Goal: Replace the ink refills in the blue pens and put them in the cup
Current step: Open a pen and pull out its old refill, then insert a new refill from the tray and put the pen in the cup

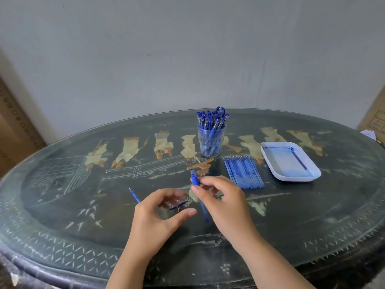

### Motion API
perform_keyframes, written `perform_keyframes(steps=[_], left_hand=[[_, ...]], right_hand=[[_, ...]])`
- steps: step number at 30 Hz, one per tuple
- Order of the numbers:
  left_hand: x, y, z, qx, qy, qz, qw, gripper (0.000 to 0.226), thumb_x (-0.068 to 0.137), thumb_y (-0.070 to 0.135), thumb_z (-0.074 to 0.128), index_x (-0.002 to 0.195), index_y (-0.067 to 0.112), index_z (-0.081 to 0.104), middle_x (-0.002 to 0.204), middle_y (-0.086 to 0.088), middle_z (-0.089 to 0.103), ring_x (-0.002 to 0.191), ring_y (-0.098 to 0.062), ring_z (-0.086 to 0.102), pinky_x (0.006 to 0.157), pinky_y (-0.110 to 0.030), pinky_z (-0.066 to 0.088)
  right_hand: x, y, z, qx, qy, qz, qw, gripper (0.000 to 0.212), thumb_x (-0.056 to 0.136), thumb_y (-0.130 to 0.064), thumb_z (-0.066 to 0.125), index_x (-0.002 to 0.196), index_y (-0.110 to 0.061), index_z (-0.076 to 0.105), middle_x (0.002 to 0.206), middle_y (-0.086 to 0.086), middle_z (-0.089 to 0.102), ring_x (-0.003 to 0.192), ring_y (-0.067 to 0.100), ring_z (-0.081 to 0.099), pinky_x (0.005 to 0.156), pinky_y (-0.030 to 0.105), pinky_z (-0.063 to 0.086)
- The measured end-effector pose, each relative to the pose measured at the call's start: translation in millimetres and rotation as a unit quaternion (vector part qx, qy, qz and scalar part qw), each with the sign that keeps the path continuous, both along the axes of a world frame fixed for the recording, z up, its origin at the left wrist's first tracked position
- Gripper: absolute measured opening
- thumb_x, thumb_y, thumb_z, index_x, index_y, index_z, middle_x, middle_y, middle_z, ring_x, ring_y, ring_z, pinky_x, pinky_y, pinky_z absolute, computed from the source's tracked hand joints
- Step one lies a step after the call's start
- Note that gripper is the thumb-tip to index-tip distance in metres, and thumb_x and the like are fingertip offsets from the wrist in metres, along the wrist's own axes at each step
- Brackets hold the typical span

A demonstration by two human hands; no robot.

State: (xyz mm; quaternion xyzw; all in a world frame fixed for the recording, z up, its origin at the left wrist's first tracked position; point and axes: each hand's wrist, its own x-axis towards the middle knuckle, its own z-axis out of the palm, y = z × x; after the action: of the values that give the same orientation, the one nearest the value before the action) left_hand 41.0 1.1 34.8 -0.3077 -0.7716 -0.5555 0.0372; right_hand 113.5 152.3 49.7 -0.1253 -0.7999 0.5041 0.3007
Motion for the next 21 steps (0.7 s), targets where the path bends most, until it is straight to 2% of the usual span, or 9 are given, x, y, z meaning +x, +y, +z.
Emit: perform_keyframes(steps=[2,6,9,11,14,16,19,21], left_hand=[[3,5,5,0.005,-0.053,-0.038,0.998,0.037,0.057,0.037,0.088,0.089,0.027,0.072,0.085,0.011,0.074,0.080,-0.011,0.068,0.074,-0.014,0.050],[7,9,9,0.012,-0.092,-0.046,0.995,0.019,0.066,0.018,0.086,0.079,0.019,0.072,0.077,0.003,0.073,0.071,-0.015,0.069,0.071,-0.022,0.054],[9,8,11,-0.003,-0.099,-0.035,0.994,0.018,0.068,0.011,0.086,0.074,0.020,0.072,0.073,0.003,0.073,0.065,-0.014,0.067,0.066,-0.019,0.052],[9,6,13,-0.009,-0.103,-0.029,0.994,0.019,0.067,0.011,0.087,0.073,0.022,0.072,0.072,0.004,0.073,0.063,-0.011,0.067,0.064,-0.017,0.052],[7,3,17,-0.020,-0.103,-0.030,0.994,0.019,0.067,0.011,0.087,0.074,0.023,0.074,0.072,0.003,0.073,0.065,-0.013,0.069,0.063,-0.016,0.053],[6,1,19,-0.036,-0.095,-0.027,0.994,0.022,0.066,0.008,0.087,0.074,0.024,0.074,0.072,0.004,0.074,0.063,-0.010,0.069,0.061,-0.014,0.052],[5,-2,19,-0.039,-0.103,-0.024,0.994,0.024,0.066,0.007,0.088,0.073,0.026,0.075,0.071,0.003,0.074,0.064,-0.010,0.069,0.063,-0.016,0.053],[4,-5,19,-0.041,-0.110,-0.029,0.993,0.025,0.065,0.006,0.088,0.072,0.027,0.075,0.071,0.003,0.074,0.064,-0.010,0.069,0.063,-0.016,0.053]], right_hand=[[3,-3,5,-0.028,-0.018,0.025,0.999,0.011,0.083,-0.028,0.073,0.093,-0.032,0.075,0.087,-0.017,0.070,0.086,0.004,0.060,0.075,0.018,0.048],[5,-8,9,-0.062,-0.036,0.036,0.997,0.012,0.084,-0.029,0.074,0.095,-0.033,0.075,0.086,-0.012,0.071,0.084,0.008,0.061,0.073,0.017,0.049],[4,-6,19,-0.094,-0.006,0.045,0.995,0.011,0.086,-0.033,0.072,0.096,-0.037,0.073,0.087,-0.009,0.070,0.089,0.012,0.064,0.081,0.027,0.052],[3,-3,28,-0.101,0.012,0.048,0.994,0.006,0.086,-0.027,0.072,0.089,-0.030,0.076,0.090,-0.007,0.072,0.090,0.014,0.065,0.084,0.032,0.053],[3,1,42,-0.155,0.007,0.070,0.985,0.007,0.087,-0.025,0.070,0.090,-0.021,0.076,0.088,-0.003,0.073,0.074,0.008,0.063,0.067,0.024,0.052],[2,4,52,-0.198,0.021,0.081,0.977,0.011,0.091,-0.025,0.066,0.095,-0.017,0.072,0.090,0.001,0.074,0.064,0.011,0.060,0.058,0.027,0.047],[-1,8,70,-0.230,0.063,0.067,0.969,0.013,0.096,-0.024,0.057,0.101,-0.013,0.063,0.085,0.007,0.075,0.055,0.018,0.063,0.048,0.028,0.048],[-1,15,84,-0.257,0.117,0.058,0.958,0.014,0.098,-0.024,0.053,0.104,-0.012,0.059,0.082,0.013,0.074,0.054,0.021,0.066,0.048,0.029,0.052]])
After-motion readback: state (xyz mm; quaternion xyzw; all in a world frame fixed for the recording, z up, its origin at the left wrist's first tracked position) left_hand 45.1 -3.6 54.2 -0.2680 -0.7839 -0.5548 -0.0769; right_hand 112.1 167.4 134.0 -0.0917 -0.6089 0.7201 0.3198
